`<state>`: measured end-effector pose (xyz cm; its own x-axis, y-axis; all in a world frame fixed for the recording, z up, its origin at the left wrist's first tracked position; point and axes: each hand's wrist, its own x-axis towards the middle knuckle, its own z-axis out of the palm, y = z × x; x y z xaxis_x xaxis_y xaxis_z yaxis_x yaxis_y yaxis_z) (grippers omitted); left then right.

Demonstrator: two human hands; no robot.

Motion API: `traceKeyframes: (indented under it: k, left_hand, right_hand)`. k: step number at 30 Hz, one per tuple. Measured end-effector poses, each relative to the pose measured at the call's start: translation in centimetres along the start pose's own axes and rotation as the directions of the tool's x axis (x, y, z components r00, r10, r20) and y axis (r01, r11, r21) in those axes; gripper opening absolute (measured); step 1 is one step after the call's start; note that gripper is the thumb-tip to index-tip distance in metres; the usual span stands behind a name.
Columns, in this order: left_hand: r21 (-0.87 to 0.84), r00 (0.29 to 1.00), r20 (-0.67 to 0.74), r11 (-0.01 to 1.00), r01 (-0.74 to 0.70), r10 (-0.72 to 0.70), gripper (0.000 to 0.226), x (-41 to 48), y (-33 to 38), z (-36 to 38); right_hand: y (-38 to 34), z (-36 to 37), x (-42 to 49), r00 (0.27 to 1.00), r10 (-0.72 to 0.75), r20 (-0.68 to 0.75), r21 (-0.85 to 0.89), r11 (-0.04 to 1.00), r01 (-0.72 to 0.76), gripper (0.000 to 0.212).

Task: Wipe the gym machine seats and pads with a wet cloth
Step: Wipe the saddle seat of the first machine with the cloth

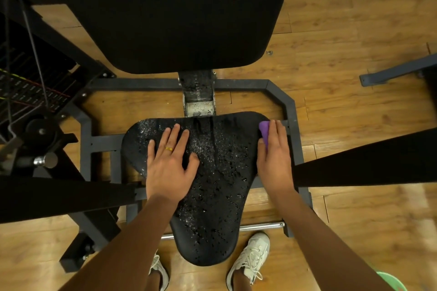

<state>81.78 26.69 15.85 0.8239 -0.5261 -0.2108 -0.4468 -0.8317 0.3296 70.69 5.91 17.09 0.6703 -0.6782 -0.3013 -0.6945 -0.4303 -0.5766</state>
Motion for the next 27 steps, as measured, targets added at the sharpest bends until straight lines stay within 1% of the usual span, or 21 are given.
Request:
traceKeyframes:
  k: [5, 7, 11, 15, 17, 21, 25, 27]
  left_hand:
    - [-0.008, 1.0, 0.0, 1.0, -0.002, 0.002, 0.06, -0.1, 0.0, 0.1]
    - [-0.007, 1.0, -0.003, 1.0, -0.004, 0.004, 0.06, 0.0, -0.1, 0.0]
    - [-0.008, 1.0, -0.004, 1.0, 0.006, -0.006, 0.061, 0.0, -0.3, -0.1]
    - [-0.002, 1.0, 0.0, 1.0, 0.001, -0.001, 0.061, 0.0, -0.1, -0.2]
    - [-0.003, 1.0, 0.005, 1.0, -0.002, 0.002, 0.061, 0.0, 0.1, -0.2]
    - [-0.001, 1.0, 0.0, 1.0, -0.003, 0.003, 0.062, 0.1, 0.1, -0.2]
    - [-0.01, 1.0, -0.004, 1.0, -0.007, 0.007, 0.061, 0.1, -0.1, -0.1]
    - [-0.007, 1.0, -0.004, 1.0, -0.009, 0.009, 0.061, 0.0, -0.1, -0.1]
  right_hand:
    - [-0.1, 0.0, 6.1, 0.996, 0.084, 0.023, -0.014, 0.996, -0.084, 0.052]
    - [0.0, 0.0, 7.2, 0.997, 0.069, 0.038, -0.014, 0.998, -0.068, 0.05]
    - [0.1, 0.0, 3.7, 0.999, 0.008, 0.04, -0.004, 1.0, -0.008, 0.051]
    - [-0.3, 0.5, -2.6, 0.999, 0.048, 0.015, 0.004, 0.999, -0.048, 0.056]
    - [-0.5, 0.9, -3.7, 0.998, 0.062, 0.007, 0.026, 0.998, -0.062, 0.056]
    - [-0.8, 0.7, 0.3, 0.997, 0.072, -0.035, -0.023, 0.997, -0.073, 0.052]
    - [-0.7, -0.3, 5.4, 0.995, 0.101, 0.023, -0.02, 0.995, -0.1, 0.051]
    - [-0.3, -0.3, 5.4, 0.998, 0.058, 0.033, -0.021, 0.998, -0.058, 0.049]
